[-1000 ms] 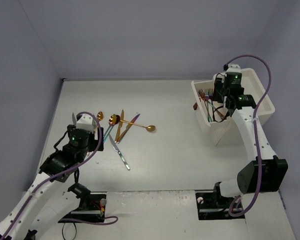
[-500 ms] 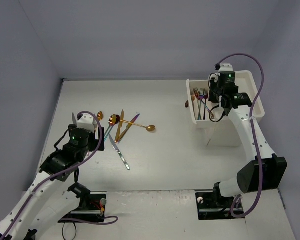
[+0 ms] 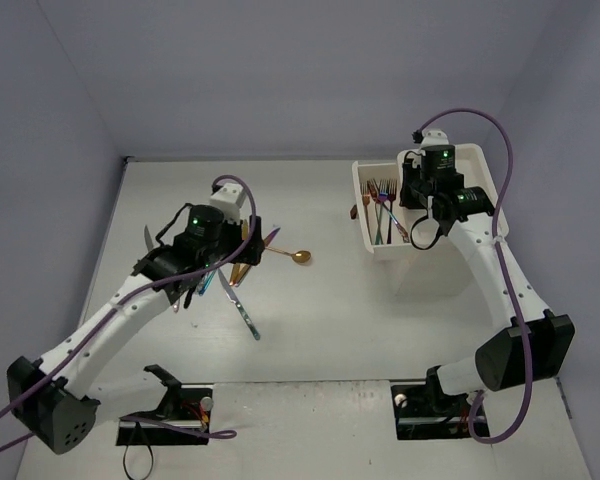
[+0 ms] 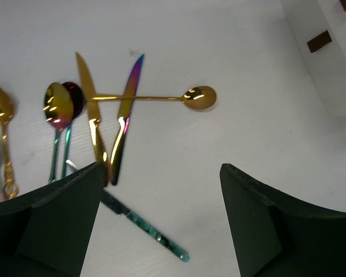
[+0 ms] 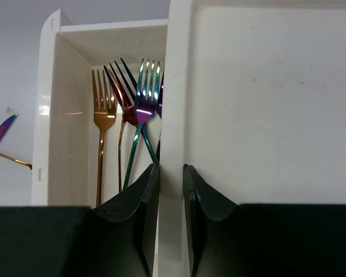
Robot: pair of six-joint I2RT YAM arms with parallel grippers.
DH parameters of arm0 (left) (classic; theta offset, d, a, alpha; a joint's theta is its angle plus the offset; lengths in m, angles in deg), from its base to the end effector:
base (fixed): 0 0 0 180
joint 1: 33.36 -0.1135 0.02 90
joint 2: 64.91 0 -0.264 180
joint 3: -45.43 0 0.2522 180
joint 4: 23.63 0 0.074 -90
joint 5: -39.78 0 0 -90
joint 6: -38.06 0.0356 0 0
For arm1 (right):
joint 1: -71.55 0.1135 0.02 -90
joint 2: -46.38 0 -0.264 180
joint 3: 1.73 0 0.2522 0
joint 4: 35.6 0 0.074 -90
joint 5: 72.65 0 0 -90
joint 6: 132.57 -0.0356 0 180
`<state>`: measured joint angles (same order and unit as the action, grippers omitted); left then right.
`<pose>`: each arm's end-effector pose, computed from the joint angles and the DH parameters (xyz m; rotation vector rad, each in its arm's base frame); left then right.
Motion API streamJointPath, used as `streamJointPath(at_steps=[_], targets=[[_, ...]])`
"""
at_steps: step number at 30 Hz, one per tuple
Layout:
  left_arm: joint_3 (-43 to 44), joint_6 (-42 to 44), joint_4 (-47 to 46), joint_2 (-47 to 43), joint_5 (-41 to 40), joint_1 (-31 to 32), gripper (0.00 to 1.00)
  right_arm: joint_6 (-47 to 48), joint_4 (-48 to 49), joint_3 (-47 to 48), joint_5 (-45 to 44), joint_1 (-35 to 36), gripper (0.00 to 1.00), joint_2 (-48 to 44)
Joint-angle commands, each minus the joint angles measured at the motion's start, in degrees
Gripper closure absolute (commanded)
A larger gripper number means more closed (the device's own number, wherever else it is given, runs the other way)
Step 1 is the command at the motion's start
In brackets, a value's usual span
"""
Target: Sort the eating utensils into containers
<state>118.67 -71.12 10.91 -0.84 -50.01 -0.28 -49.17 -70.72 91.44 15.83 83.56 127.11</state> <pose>0.2116 -0.1380 0.3442 0.2519 2.0471 -0.5780 0.3180 0.0667 0.3861 -0.0756 1.9697 0.1864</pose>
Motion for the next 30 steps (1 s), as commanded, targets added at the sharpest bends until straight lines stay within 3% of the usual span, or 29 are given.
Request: streamJointPath(at_steps=[1, 11, 16, 23, 30], targets=[[6.6, 2.9, -14.6, 9.3, 7.5, 3.6, 0.23, -1.1, 3.8, -0.8, 3.9, 0.3, 1.00, -3.4], [20.5, 13.3, -26.4, 30.0, 13.9, 6.3, 0.29, -3.2, 3.8, -0.3, 8.9, 0.0, 1.00, -3.4], [27.6, 18.7, -27.0, 39.1, 17.9, 6.3, 0.32, -3.1, 3.8, -1.1, 10.2, 0.1, 1.00, -3.0], [35.9, 28.4, -29.0, 46.7, 27.0, 6.2, 0.34, -2.5, 3.9, -1.3, 12.4, 0.1, 1.00, -2.2], [44.8, 30.9, -29.0, 51.3, 40.2, 6.3, 0.35, -2.5, 3.9, -0.3, 14.1, 0.1, 1.00, -1.9]])
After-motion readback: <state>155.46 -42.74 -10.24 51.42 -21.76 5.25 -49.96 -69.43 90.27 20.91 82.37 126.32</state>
